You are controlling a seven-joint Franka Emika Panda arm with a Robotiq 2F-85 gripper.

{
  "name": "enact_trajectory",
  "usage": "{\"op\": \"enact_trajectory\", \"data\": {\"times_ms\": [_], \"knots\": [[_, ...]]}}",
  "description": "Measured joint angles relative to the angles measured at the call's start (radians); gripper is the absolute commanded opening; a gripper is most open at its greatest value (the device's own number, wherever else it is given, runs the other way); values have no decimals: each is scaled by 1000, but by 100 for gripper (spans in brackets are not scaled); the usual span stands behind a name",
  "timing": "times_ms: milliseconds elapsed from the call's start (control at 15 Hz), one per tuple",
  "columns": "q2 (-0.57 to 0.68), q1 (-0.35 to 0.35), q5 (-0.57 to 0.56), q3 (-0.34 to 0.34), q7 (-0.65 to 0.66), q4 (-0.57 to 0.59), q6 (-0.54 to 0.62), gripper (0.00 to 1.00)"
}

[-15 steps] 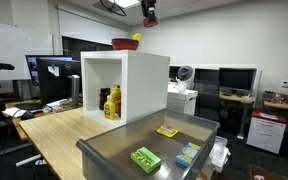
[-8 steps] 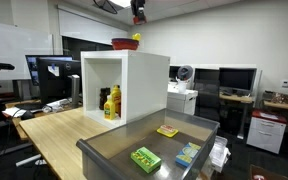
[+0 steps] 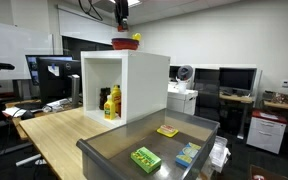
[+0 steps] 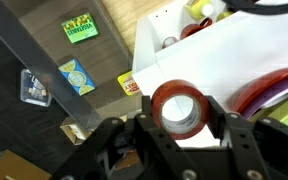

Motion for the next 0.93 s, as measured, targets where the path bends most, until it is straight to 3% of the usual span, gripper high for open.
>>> {"op": "enact_trajectory", "data": {"times_ms": [533,933], "knots": [[-38,65,0,58,16,-33,22,28],[-20,112,0,98,101,-33,74,28]]}}
